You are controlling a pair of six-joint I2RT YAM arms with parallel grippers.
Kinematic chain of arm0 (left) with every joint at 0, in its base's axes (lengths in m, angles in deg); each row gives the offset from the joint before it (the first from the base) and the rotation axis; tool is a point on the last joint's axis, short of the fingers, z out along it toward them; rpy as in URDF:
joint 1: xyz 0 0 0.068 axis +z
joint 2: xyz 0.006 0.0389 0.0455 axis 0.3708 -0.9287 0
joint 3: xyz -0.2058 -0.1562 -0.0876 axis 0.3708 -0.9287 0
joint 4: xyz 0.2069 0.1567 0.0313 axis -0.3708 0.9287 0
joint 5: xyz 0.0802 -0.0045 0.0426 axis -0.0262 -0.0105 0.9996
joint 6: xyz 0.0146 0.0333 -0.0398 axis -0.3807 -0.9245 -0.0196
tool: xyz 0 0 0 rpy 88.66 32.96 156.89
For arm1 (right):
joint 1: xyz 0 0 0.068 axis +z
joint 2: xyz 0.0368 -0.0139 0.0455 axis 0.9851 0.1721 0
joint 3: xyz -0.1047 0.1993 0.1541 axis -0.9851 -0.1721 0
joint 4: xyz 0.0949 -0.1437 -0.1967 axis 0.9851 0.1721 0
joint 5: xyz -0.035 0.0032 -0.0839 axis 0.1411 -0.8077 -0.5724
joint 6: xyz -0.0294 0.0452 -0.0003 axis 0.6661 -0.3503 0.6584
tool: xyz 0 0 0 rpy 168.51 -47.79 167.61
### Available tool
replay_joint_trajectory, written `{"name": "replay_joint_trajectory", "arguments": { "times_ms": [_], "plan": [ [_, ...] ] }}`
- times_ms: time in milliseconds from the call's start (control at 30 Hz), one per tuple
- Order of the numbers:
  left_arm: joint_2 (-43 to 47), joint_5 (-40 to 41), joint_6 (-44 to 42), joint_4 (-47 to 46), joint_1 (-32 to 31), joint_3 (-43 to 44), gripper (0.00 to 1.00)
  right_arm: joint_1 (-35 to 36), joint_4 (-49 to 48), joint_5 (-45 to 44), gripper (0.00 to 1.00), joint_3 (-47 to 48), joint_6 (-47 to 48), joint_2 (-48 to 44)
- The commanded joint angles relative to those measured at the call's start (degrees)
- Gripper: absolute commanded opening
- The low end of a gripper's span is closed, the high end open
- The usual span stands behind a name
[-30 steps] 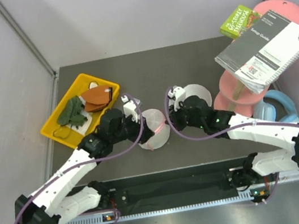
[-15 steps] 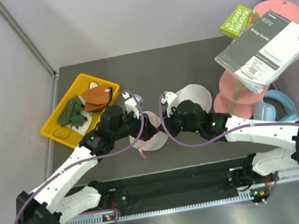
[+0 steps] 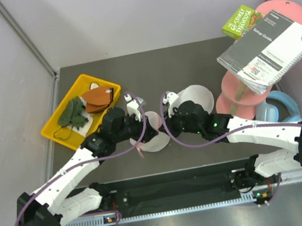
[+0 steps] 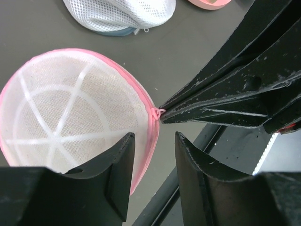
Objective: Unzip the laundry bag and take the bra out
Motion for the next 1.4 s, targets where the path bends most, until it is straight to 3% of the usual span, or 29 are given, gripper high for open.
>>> {"name": "replay_joint_trajectory", "arguments": {
  "times_ms": [0,267,367,633,1367],
  "plan": [
    [0.36,-0.97,0.18,-1.74,0.00,-1.07,0.45,0.75,-1.69,-1.29,0.00,3.14,-1.06,-0.03],
    [-0.43,-0.44,-0.17,-2.43,0.00,-2.66,0.43,0.75,-1.69,-1.64,0.00,3.40,-1.15,-0.29],
    [-0.78,-1.06,0.71,-4.63,0.00,-3.45,0.35,0.75,-1.69,-1.55,0.00,3.49,-1.24,-0.21],
    [-0.87,0.79,-0.08,-4.46,0.00,-3.36,0.00,0.75,-1.69,-1.82,0.00,3.14,-1.24,-0.29],
    [1.24,3.95,-2.45,3.36,0.00,-1.08,0.00,-9.62,-0.02,0.82,0.00,1.64,1.75,-0.03]
  ]
}}
